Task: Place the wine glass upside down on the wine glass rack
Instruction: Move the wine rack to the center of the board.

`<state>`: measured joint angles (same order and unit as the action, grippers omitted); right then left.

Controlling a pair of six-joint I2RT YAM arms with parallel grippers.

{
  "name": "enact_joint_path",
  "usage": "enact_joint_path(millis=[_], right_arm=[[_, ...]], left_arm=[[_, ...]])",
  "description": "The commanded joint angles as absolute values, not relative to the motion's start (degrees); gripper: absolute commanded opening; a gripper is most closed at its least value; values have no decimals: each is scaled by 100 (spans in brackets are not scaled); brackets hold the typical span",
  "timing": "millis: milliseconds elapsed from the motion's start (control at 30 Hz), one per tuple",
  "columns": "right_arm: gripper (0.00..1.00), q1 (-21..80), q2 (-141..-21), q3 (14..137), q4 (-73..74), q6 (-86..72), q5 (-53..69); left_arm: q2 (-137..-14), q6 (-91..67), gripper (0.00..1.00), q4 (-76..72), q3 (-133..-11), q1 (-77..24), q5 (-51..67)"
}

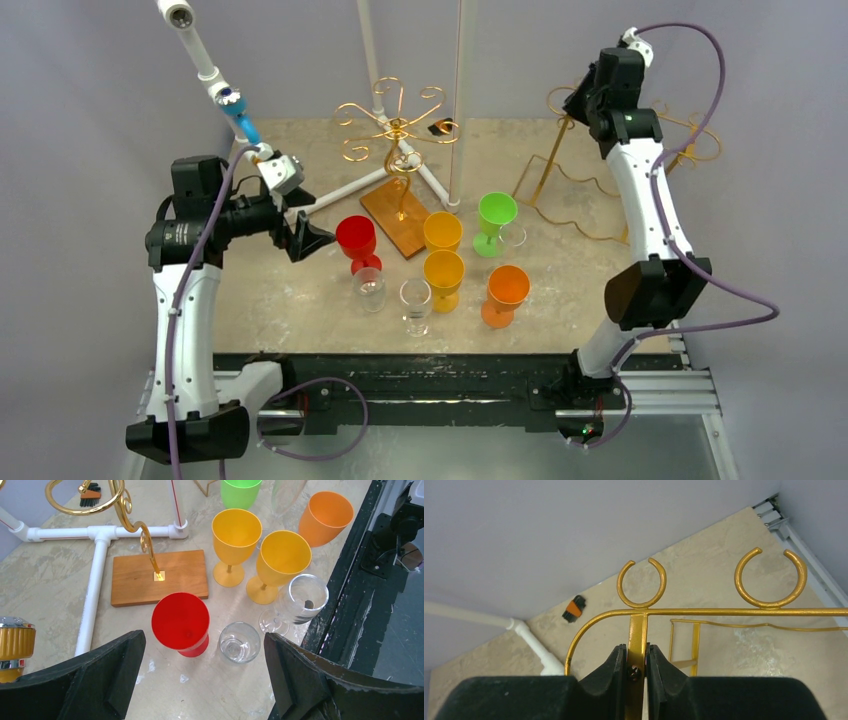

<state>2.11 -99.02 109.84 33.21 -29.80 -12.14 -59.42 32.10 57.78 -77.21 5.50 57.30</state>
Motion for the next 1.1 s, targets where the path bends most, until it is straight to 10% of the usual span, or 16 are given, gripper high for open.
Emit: enact_joint_path(millis=[0, 400, 700, 1067], right_arm=[[7, 505, -9992, 10983, 3025, -2847, -472], [13, 849, -11473, 13252, 4205, -2078, 307], [81, 845, -10506, 12718, 3990, -2265, -235], [93, 1236, -9054, 12210, 4273, -2289, -885]], left_arm=[[-5805, 3174, 96, 5570, -7692, 554, 5950], [-5809, 3112, 96, 5478, -7662, 556, 5948], [-5801, 3037, 98, 5520, -7637, 557, 5879], [-5756, 3048, 100, 5731, -7715, 558, 5593]])
